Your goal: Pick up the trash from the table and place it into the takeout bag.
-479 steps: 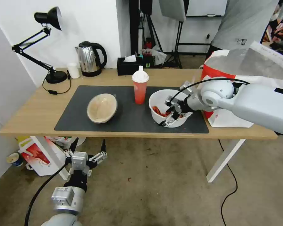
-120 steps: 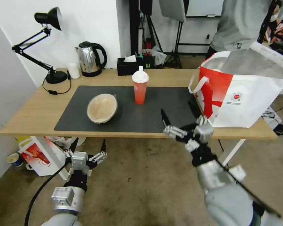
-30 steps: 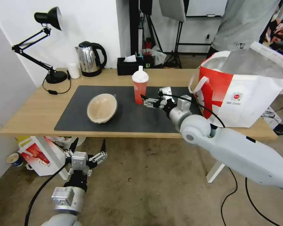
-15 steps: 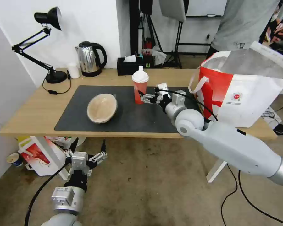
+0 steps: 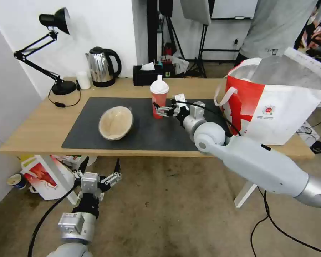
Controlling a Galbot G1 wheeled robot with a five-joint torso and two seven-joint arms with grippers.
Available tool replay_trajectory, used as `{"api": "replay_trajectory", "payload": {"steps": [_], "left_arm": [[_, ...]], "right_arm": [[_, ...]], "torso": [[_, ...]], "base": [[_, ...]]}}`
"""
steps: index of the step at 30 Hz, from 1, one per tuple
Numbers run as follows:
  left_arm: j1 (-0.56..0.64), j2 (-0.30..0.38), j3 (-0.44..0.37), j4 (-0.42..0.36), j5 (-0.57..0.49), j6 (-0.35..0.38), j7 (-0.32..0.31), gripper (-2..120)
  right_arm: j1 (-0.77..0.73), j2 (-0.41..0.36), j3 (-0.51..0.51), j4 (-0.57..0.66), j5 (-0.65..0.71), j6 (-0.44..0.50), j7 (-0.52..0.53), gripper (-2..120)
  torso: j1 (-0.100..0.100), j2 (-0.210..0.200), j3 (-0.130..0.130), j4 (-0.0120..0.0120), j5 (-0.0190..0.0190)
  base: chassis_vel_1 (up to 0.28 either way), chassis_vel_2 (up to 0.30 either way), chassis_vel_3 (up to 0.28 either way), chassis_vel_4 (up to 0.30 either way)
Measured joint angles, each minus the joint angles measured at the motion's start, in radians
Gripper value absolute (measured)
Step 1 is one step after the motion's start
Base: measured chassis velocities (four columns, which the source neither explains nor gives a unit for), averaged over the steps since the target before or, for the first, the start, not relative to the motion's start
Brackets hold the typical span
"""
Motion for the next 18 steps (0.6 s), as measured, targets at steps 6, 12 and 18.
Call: {"api": "replay_trajectory", "payload": {"steps": [6,12,18], "left_arm": [[0.0,0.0,0.0,0.0,0.0,0.0,0.0,100],[0.0,0.0,0.0,0.0,0.0,0.0,0.0,100],[0.0,0.0,0.0,0.0,0.0,0.0,0.0,100]], "right_arm": [[0.0,0.015,0.0,-0.038,-0.006,0.001,-0.017,100],[0.006,0.04,0.0,-0.09,-0.015,0.004,-0.033,100],[0.02,0.077,0.003,-0.147,-0.024,0.008,-0.051,100]], "torso": [[0.0,0.0,0.0,-0.0002,-0.0001],[0.0,0.0,0.0,-0.0001,0.0],[0.0,0.0,0.0,0.0,-0.0001]], "base": [[0.0,0.0,0.0,0.0],[0.0,0.0,0.0,0.0],[0.0,0.0,0.0,0.0]]}}
